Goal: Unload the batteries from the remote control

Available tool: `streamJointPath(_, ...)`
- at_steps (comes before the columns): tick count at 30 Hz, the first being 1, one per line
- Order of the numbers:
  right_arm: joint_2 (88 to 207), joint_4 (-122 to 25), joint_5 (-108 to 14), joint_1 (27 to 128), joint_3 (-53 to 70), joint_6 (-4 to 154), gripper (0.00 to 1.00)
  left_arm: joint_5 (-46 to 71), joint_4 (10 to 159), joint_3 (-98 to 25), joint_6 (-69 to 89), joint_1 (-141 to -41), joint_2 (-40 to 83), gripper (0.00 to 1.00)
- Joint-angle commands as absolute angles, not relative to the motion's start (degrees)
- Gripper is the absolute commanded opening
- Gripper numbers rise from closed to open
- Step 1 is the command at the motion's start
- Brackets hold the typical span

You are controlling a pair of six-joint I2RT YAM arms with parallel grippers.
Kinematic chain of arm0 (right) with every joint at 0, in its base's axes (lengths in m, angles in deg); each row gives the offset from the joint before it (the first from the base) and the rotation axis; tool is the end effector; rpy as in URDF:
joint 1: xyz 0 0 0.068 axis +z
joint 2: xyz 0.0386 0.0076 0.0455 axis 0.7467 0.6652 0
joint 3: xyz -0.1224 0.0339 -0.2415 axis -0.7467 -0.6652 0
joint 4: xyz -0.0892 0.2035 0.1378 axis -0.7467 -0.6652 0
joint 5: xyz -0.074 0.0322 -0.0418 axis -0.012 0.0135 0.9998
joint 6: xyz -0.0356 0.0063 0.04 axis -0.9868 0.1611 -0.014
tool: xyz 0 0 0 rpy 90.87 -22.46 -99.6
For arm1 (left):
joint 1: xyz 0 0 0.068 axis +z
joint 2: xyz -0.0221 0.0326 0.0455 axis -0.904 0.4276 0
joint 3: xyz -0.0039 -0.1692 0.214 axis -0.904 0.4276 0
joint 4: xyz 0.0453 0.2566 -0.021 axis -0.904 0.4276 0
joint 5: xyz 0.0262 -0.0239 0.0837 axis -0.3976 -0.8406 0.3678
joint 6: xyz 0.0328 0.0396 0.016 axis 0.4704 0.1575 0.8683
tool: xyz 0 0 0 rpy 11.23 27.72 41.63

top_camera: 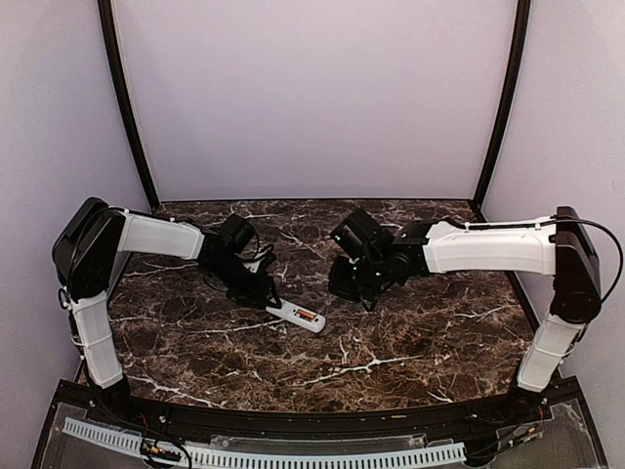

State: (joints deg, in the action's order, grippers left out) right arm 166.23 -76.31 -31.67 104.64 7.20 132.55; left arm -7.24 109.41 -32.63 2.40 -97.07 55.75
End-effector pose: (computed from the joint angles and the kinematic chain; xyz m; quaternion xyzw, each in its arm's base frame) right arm 0.2125 0.3109 0.2316 0.0861 0.9462 0.2356 0.2044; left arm 0.3109 -0.2171 0.1490 0.1612 0.9330 -0.3085 0.0917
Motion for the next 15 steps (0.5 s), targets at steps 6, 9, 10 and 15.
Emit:
streamJointPath(6, 168.46, -75.81, -31.54, 104.86, 7.38, 133.64, 0.0, -8.1, 110.71, -33.16, 3.08, -98.55, 57.46, 0.41)
streamJointPath(9, 168.32, -74.01, -32.07, 104.8, 6.55, 134.37, 0.0, -8.3, 110.7, -33.11, 3.08, -98.96, 57.91, 0.38)
streamJointPath(10, 168.27, -73.19, -32.31, 104.75, 6.19, 134.63, 0.0, -8.3, 110.75, -33.11, 3.08, -99.14, 57.95, 0.37)
streamJointPath(15, 167.47, -69.02, -32.79, 104.72, 4.49, 136.39, 0.0, -8.43, 110.85, -33.11, 3.08, -99.75, 58.39, 0.36)
